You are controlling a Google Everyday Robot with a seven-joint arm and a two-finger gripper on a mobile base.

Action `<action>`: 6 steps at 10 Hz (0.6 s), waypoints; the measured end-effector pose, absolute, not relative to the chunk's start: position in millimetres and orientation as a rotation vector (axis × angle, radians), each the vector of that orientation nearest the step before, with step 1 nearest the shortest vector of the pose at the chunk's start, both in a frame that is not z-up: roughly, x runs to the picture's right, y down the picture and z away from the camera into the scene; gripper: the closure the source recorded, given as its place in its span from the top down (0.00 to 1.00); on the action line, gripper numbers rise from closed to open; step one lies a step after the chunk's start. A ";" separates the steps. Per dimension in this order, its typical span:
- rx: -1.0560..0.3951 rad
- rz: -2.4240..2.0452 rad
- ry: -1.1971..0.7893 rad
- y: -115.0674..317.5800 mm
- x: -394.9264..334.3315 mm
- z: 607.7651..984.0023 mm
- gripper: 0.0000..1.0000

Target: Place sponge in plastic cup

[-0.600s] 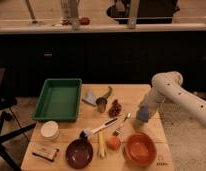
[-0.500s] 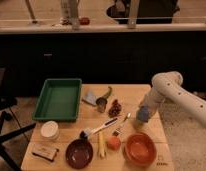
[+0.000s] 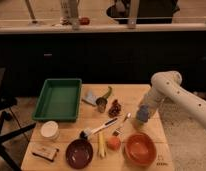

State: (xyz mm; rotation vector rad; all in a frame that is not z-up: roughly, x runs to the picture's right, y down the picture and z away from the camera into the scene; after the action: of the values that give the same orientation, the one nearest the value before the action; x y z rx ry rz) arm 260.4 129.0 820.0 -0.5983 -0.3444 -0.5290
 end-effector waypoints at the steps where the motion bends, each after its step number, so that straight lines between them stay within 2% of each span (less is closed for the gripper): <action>1: -0.600 -0.529 -0.346 129.2 260.0 820.3 0.69; 3: -0.603 -0.531 -0.349 129.8 258.5 821.3 0.80; 6: -0.604 -0.535 -0.354 129.8 257.6 821.4 0.80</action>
State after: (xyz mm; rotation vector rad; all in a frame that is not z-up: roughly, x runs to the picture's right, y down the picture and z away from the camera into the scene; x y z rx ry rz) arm 257.6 129.8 821.4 -0.6042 -0.3539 -0.5350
